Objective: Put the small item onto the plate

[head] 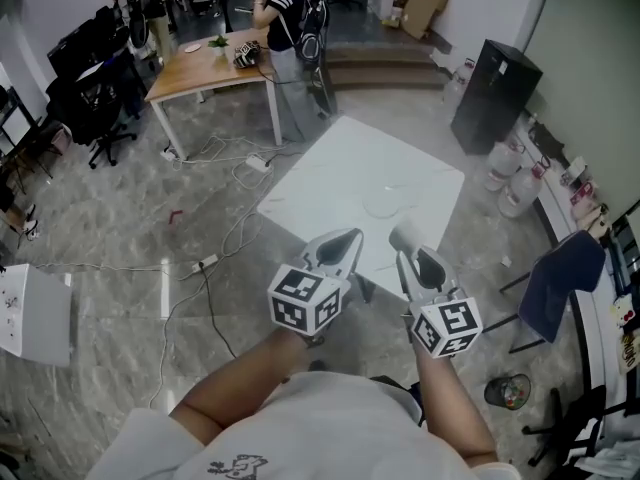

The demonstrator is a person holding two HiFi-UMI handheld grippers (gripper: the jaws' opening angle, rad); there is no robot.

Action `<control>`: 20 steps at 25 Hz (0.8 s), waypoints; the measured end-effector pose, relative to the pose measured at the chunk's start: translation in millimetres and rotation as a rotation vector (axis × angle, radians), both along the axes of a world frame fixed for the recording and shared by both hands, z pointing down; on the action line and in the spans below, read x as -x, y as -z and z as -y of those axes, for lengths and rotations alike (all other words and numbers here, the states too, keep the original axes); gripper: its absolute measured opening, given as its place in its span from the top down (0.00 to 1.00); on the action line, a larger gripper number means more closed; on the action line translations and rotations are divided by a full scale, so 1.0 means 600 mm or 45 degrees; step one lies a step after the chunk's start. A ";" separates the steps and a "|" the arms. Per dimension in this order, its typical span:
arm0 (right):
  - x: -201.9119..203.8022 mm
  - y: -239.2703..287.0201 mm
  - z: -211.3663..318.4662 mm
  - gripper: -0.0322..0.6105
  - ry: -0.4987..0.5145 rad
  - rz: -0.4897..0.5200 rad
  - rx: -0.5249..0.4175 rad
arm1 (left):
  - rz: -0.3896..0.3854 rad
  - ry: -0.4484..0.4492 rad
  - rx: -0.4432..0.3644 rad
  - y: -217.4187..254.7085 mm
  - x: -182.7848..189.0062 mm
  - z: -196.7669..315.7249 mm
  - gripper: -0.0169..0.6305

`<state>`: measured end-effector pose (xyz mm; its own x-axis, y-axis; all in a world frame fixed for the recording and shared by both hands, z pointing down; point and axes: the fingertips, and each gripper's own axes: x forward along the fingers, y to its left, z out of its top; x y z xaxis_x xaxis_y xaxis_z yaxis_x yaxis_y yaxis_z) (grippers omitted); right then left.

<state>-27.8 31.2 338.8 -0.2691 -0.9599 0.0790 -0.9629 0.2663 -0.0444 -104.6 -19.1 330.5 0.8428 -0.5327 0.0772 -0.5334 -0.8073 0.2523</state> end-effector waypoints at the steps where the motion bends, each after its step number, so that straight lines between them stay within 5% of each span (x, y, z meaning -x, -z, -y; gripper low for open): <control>1: -0.003 -0.002 0.013 0.81 0.002 -0.002 0.006 | -0.001 0.001 0.000 -0.001 -0.003 0.013 0.96; 9: -0.063 -0.030 0.135 0.81 0.049 -0.006 0.031 | 0.009 0.054 0.028 -0.038 -0.060 0.132 0.96; 20: -0.263 -0.112 0.379 0.81 0.214 0.000 0.128 | -0.015 0.216 0.041 -0.089 -0.245 0.354 0.96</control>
<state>130.1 -196.4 406.2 -0.4249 -0.8886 0.1725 -0.9052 0.4175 -0.0791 42.2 -231.4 383.8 0.7419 -0.6648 0.0867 -0.6581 -0.6975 0.2835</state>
